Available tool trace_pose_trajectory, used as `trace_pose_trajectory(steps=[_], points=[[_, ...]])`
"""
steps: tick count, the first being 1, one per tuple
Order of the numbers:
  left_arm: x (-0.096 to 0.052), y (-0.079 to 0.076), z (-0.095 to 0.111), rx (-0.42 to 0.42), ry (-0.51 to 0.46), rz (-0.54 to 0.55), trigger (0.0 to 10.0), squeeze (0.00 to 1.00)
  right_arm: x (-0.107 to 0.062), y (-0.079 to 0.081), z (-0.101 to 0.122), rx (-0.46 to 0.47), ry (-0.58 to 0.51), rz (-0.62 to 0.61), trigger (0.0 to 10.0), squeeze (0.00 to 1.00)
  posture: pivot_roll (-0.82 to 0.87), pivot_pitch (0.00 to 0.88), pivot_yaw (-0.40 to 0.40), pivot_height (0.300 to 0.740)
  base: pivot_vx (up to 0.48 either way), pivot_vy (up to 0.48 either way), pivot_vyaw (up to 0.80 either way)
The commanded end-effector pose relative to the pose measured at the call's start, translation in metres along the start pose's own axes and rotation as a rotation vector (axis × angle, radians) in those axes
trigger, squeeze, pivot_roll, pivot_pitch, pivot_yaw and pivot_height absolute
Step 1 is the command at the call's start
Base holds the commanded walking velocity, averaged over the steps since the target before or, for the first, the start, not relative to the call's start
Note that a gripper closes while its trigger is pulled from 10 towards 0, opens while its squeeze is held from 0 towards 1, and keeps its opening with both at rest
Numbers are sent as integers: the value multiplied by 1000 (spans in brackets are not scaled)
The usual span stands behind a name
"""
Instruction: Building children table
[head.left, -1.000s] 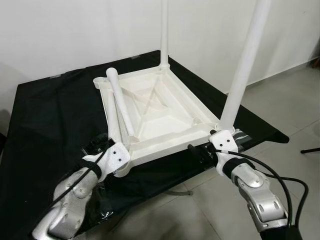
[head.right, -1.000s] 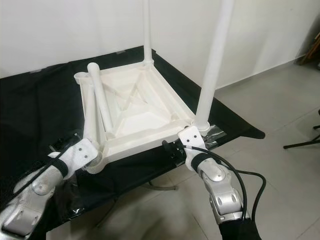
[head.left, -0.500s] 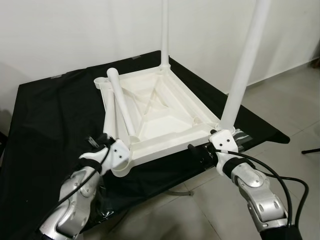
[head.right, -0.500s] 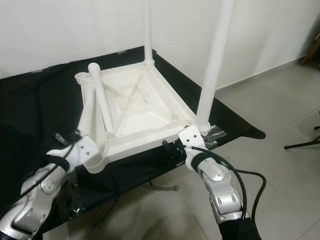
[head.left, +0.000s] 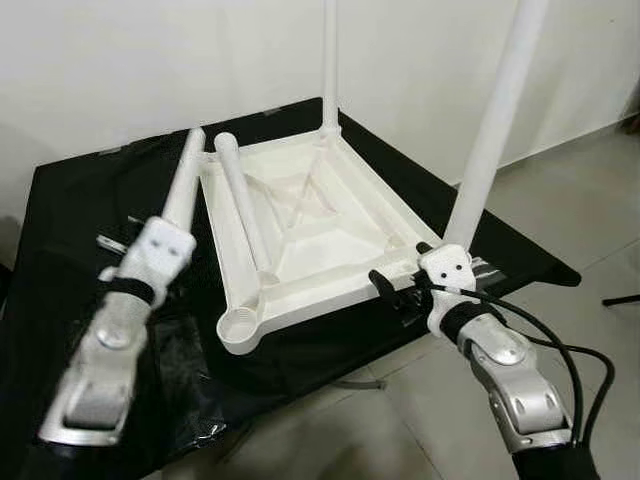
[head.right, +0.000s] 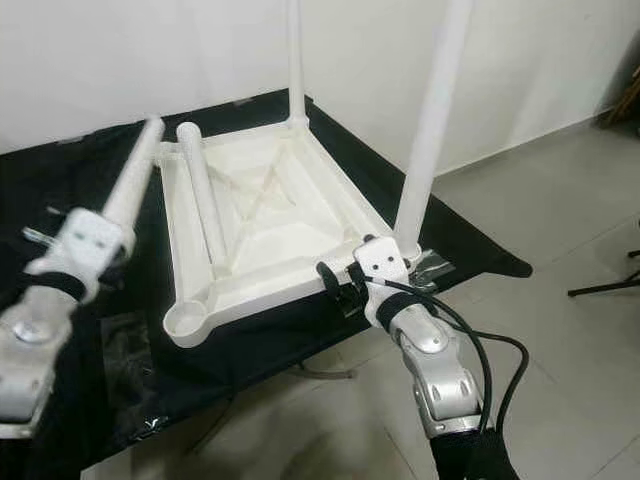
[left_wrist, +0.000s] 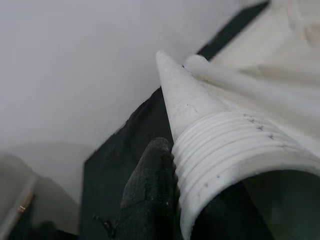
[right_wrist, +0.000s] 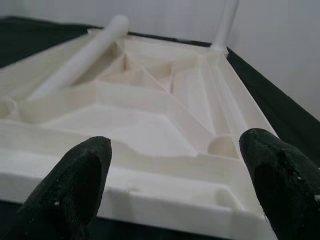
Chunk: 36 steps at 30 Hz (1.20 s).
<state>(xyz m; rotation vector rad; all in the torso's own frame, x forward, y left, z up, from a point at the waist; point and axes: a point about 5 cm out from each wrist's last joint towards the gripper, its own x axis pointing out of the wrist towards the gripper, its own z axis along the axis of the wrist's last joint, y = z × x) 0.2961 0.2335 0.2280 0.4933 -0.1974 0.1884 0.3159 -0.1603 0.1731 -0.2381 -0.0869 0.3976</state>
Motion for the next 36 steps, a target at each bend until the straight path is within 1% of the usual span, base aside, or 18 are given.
trace_pose_trajectory(steps=[1, 2, 4, 5, 6, 7, 10, 11, 13, 14, 18, 23, 27, 32, 33, 34, 35, 36], points=[[0, 7, 3, -46, -22, 12, 0, 0, 2, 0, 10, 12, -53, 9, 10000, 0, -60, 112, 30, 740, 0, 0, 0], [0, 14, 1, -109, -26, 20, 0, 0, 2, 1, 13, 35, -70, 18, 10000, 0, -60, 112, 30, 740, 0, 0, 0], [0, 26, 5, -362, -68, 19, 0, 0, 2, 3, 21, 107, -113, 46, 10000, 0, -60, 110, 28, 740, 0, 0, 0], [0, 26, 5, -362, -68, 19, 0, 0, 2, 3, 21, 107, -113, 46, 10000, 0, -60, 110, 28, 740, 0, 0, 0], [0, 34, 13, -548, -126, -3, 0, 0, 3, 5, 27, 188, -150, 69, 10000, 0, -56, 107, 26, 740, 0, 0, 0], [0, 34, 13, -548, -126, -3, 0, 0, 3, 5, 27, 188, -150, 69, 10000, 0, -56, 107, 26, 740, 0, 0, 0], [-3, 49, 26, -960, -279, -114, 0, 0, 4, 10, 44, 401, -245, 155, 10000, 0, -55, 106, 25, 740, 0, 0, 0], [-3, 49, 26, -960, -279, -114, 0, 0, 4, 10, 44, 401, -245, 155, 10000, 0, -55, 106, 25, 740, 0, 0, 0], [-11, 48, 22, -1206, -364, -209, 0, 0, 6, 16, 52, 500, -283, 236, 10000, 0, -50, 96, 26, 740, 0, 0, 0], [-14, 45, 20, -1267, -383, -233, 0, 0, 6, 19, 54, 525, -290, 261, 10000, 0, -50, 96, 26, 740, 0, 0, 0], [-23, 34, 12, -1407, -415, -307, 0, 0, 5, 26, 58, 574, -310, 332, 10000, 0, -49, 92, 25, 740, 0, 0, 0], [-52, -2, -1, -1588, -411, -593, 0, 0, -6, 44, 73, 698, -389, 559, 10000, 0, -53, 82, 15, 740, 0, 0, 0], [-63, -12, 0, -1693, -405, -691, 0, 0, -12, 49, 79, 756, -405, 665, 10000, 0, -60, 80, 11, 740, 0, 0, 0], [-71, -19, 11, -1729, -441, -795, 0, 0, -16, 50, 84, 794, -426, 731, 10000, 0, -68, 85, 8, 740, 0, 0, 0], [-74, -23, 17, -1728, -451, -851, 1333, 0, -18, 53, 86, 791, -428, 764, 10000, 0, -69, 86, 11, 740, 0, 0, 0], [-77, -25, 20, -1727, -457, -889, 1333, 0, -19, 54, 86, 788, -427, 786, 10000, 0, -69, 86, 11, 740, 0, 0, 0], [-79, -27, 24, -1728, -465, -929, 7451, 0, -21, 57, 87, 778, -422, 810, 10000, 0, -69, 86, 12, 740, 0, 0, 0], [-80, -28, 26, -1730, -471, -955, 7451, 0, -22, 59, 87, 771, -419, 826, 10000, 0, -69, 86, 12, 740, 0, 0, 0]])
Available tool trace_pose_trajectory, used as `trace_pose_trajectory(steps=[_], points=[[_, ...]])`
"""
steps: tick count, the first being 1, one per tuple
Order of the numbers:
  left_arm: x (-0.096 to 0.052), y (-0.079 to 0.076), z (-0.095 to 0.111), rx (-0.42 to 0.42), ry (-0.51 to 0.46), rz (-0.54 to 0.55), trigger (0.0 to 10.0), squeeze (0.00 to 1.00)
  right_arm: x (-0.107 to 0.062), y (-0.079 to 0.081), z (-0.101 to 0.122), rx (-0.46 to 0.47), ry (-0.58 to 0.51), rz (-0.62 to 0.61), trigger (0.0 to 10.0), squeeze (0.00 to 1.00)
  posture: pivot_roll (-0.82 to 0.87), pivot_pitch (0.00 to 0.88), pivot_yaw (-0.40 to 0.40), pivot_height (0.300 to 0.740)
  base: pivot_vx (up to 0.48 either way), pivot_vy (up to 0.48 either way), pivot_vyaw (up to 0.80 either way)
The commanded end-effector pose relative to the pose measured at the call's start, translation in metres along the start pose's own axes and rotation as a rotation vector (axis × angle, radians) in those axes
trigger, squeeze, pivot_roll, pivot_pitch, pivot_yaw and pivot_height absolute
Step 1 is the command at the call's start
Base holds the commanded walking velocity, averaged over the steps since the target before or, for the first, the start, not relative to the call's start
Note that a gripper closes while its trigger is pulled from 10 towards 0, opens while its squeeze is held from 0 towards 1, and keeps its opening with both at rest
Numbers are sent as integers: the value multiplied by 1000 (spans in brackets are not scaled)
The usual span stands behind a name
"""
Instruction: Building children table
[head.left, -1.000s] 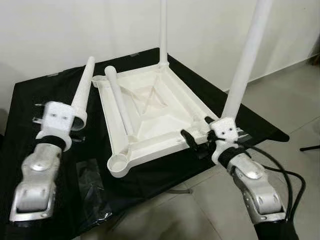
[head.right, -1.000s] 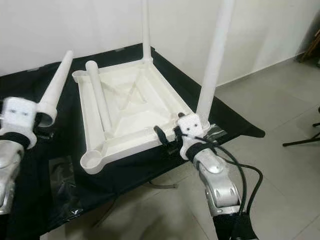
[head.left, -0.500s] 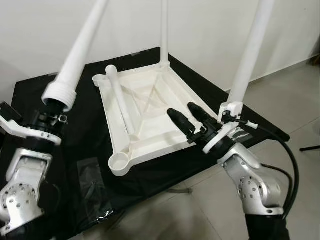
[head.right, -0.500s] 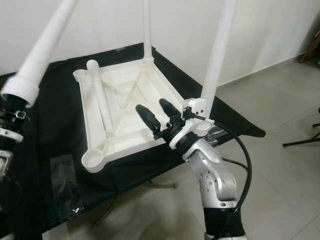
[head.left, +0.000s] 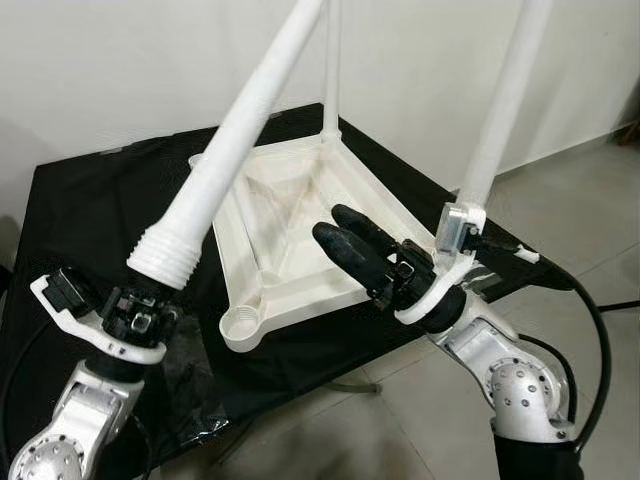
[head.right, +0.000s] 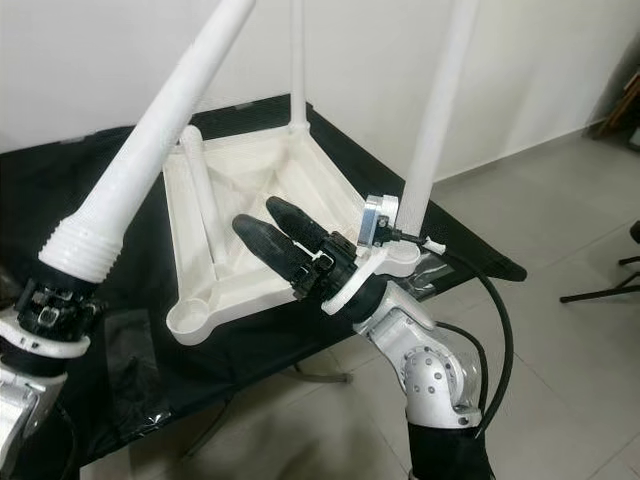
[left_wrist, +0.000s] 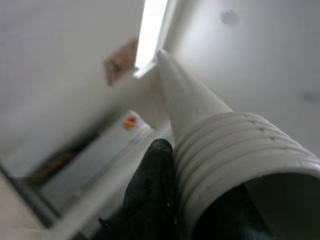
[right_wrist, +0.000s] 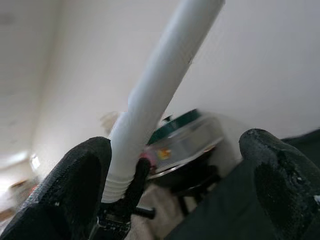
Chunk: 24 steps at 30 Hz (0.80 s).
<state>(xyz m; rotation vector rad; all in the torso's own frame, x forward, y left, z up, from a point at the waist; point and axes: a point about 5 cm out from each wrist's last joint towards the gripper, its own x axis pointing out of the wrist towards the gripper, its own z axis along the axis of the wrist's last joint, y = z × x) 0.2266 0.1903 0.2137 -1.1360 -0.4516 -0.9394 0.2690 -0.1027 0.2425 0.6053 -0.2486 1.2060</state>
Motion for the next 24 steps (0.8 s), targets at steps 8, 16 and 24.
trace_pose_trajectory(steps=[8, 16, 24], points=[[6, -16, -19, -29, 171, -131, 10000, 0, 0, 13, -9, 18, 83, 113, 10000, 0, -68, 85, 14, 740, 0, 0, 0], [9, -16, -30, -24, 239, -142, 10000, 0, 1, 13, -9, 14, 102, 134, 10000, 0, -70, 87, 18, 740, 0, 0, 0], [10, -17, -33, -21, 263, -157, 10000, 0, 6, 12, -7, 10, 107, 167, 10000, 0, -70, 87, 18, 740, 0, 0, 0]])
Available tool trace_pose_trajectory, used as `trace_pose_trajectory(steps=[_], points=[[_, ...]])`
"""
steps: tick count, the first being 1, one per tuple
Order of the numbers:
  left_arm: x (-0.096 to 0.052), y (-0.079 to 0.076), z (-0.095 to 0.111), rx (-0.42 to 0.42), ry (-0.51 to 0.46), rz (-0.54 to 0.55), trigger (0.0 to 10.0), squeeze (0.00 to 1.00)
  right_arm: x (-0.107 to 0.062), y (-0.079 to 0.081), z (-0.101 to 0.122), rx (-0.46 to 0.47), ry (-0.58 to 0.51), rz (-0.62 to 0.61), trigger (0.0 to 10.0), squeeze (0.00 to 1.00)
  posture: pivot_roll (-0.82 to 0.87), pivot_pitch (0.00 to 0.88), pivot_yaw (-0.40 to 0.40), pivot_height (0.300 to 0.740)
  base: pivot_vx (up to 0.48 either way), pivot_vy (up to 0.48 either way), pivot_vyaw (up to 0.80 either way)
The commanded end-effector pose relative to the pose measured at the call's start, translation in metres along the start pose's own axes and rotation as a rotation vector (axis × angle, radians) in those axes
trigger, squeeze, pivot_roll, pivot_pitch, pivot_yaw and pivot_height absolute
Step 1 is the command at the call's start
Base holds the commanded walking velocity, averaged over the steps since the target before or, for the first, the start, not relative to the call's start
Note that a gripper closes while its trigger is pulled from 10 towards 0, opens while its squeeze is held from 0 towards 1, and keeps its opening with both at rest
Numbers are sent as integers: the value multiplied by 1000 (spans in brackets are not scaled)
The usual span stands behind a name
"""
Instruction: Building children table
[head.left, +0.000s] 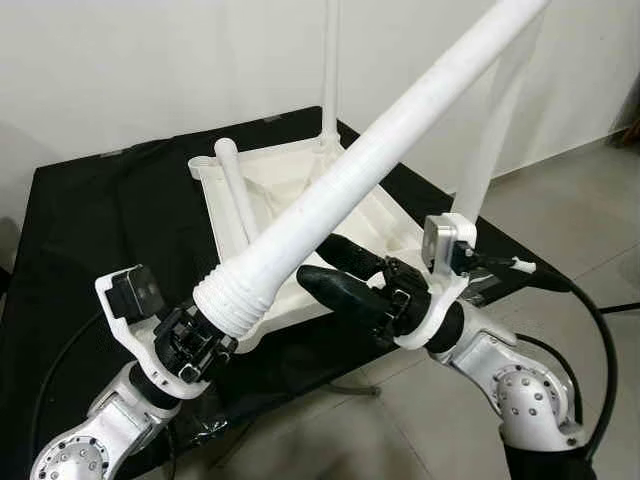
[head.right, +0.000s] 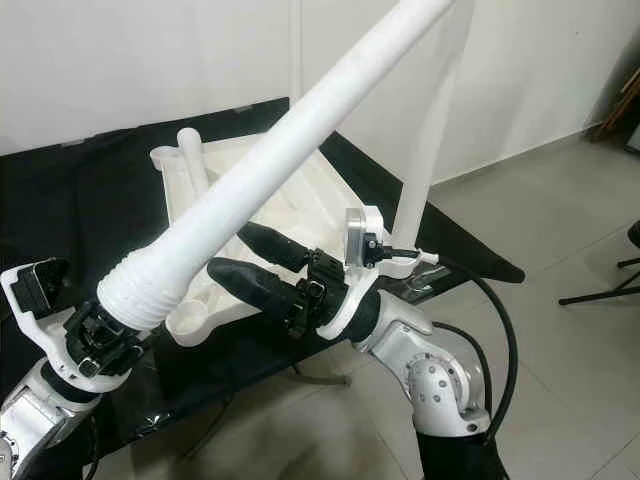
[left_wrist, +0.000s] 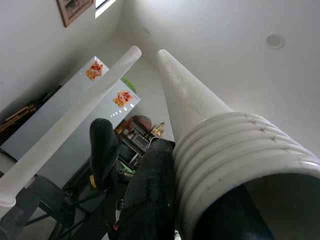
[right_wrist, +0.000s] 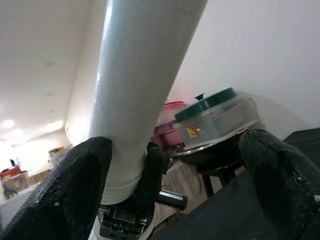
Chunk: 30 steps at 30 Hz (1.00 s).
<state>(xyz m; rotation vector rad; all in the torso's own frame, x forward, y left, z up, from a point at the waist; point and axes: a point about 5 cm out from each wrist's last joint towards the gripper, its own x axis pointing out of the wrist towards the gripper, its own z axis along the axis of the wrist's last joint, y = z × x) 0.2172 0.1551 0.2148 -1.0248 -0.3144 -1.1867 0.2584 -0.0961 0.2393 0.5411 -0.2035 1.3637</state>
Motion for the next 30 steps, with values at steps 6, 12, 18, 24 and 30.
trace_pose_trajectory(steps=[6, 12, 18, 24, 30], points=[[4, -4, -4, 43, 48, -25, 10000, 0, 16, -11, 4, -10, -15, -16, 10000, 0, -64, 85, 13, 740, 0, 0, 0], [8, -6, -6, 54, 64, -31, 10000, 0, 24, -12, 4, -5, -22, -8, 10000, 0, -45, 82, 19, 740, 0, 0, 0], [10, -8, -6, 66, 76, -42, 10000, 0, 28, -4, -6, 22, 25, 85, 10000, 0, -36, 87, 17, 740, 0, 0, 0], [11, -8, -8, 71, 78, -44, 10000, 0, 31, 2, -9, 24, 63, 181, 10000, 0, -29, 86, 14, 740, 0, 0, 0], [12, -8, -8, 75, 81, -43, 10000, 0, 29, -1, -1, -11, 54, 193, 10000, 0, -29, 84, 14, 740, 0, 0, 0]])
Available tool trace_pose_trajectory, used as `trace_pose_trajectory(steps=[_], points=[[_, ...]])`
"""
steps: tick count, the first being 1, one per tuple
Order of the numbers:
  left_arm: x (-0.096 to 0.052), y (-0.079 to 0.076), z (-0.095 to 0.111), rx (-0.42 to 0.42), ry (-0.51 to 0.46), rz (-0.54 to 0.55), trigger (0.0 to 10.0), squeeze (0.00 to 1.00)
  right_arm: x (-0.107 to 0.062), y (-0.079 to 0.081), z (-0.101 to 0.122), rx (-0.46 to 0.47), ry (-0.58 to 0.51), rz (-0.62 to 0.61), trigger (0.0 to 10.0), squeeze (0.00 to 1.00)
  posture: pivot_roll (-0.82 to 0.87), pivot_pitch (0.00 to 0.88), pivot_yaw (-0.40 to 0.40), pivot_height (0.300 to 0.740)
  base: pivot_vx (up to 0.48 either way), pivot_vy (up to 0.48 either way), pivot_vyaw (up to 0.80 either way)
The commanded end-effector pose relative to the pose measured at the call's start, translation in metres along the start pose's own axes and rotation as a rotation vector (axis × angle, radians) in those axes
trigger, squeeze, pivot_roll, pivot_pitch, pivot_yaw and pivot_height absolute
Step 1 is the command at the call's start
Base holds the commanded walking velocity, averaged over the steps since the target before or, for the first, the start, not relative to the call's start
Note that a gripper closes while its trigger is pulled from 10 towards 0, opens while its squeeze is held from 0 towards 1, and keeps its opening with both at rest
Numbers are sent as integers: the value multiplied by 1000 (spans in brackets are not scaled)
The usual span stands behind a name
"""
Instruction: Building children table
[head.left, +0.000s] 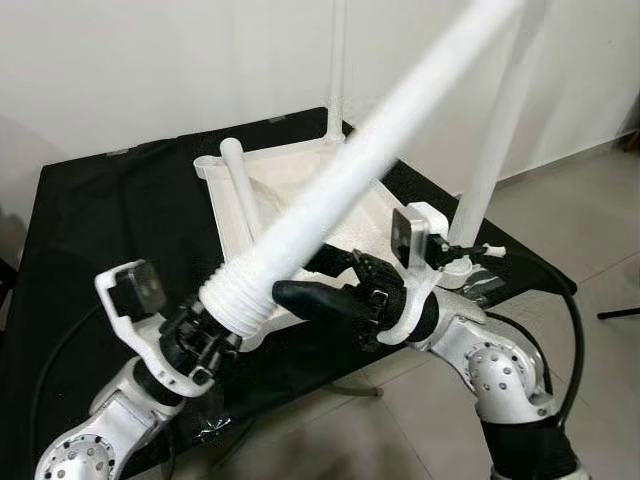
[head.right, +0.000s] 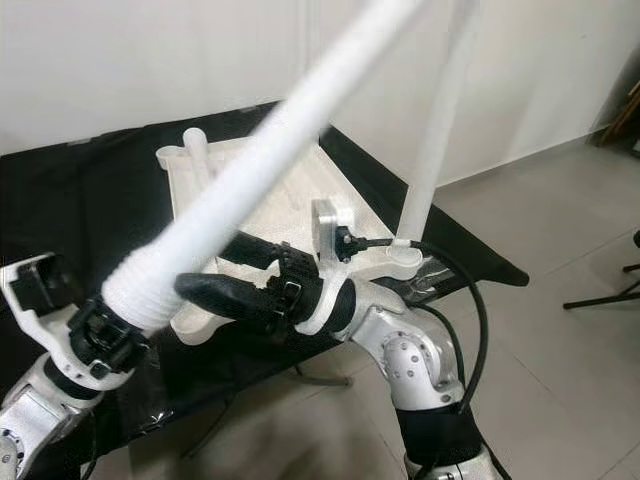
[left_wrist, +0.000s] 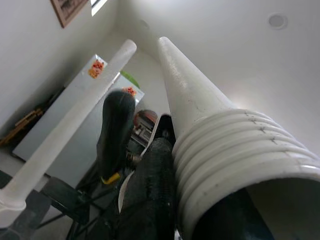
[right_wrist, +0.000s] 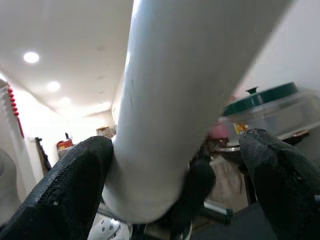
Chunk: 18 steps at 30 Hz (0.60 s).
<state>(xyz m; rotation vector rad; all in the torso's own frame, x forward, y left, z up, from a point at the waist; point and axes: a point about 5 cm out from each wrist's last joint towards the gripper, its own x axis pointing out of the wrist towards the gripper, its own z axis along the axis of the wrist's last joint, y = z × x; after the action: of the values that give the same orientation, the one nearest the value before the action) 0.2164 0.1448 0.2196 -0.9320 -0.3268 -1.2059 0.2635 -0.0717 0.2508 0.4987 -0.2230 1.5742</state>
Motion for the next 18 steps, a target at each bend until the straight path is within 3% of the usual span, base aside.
trace_pose_trajectory(steps=[1, 6, 9, 18], points=[[3, -4, -3, 3, 33, -27, 10000, 0, 1, -3, 3, -22, -7, -16, 10000, 0, -28, 83, 13, 740, 0, 0, 0], [4, -5, -6, -4, 45, -29, 10000, 0, 5, -6, 12, -41, -60, -13, 10000, 0, -28, 83, 13, 740, 0, 0, 0], [4, -4, -8, -9, 48, -29, 10000, 0, 11, -2, 20, -39, -127, 54, 10000, 0, -23, 72, 17, 740, 0, 0, 0], [4, -3, -10, -11, 51, -27, 10000, 0, 12, 2, 21, -30, -148, 102, 10000, 0, -27, 68, 21, 740, 0, 0, 0]])
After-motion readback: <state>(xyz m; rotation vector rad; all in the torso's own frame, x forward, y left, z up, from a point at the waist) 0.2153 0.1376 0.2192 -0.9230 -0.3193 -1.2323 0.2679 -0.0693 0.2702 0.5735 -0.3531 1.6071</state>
